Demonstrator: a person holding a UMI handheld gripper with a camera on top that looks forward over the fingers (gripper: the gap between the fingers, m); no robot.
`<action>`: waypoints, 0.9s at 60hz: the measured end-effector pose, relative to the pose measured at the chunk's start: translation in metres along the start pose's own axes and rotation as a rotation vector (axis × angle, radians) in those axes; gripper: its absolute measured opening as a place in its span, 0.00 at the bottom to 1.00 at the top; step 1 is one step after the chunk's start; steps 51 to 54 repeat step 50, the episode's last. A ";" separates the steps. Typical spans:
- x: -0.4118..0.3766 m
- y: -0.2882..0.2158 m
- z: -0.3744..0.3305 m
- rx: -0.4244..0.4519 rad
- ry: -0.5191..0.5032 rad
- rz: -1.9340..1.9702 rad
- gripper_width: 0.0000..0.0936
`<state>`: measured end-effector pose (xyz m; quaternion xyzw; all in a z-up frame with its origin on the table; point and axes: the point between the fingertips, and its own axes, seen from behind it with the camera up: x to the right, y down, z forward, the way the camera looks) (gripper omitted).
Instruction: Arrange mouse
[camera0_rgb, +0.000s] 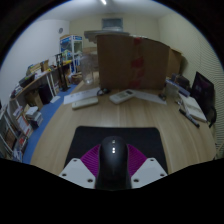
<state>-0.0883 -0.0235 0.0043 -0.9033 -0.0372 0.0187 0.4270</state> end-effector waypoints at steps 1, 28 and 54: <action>0.000 0.006 0.002 -0.008 0.008 -0.001 0.37; -0.013 0.004 -0.030 -0.139 -0.020 0.021 0.90; -0.058 0.005 -0.172 -0.137 -0.042 0.043 0.89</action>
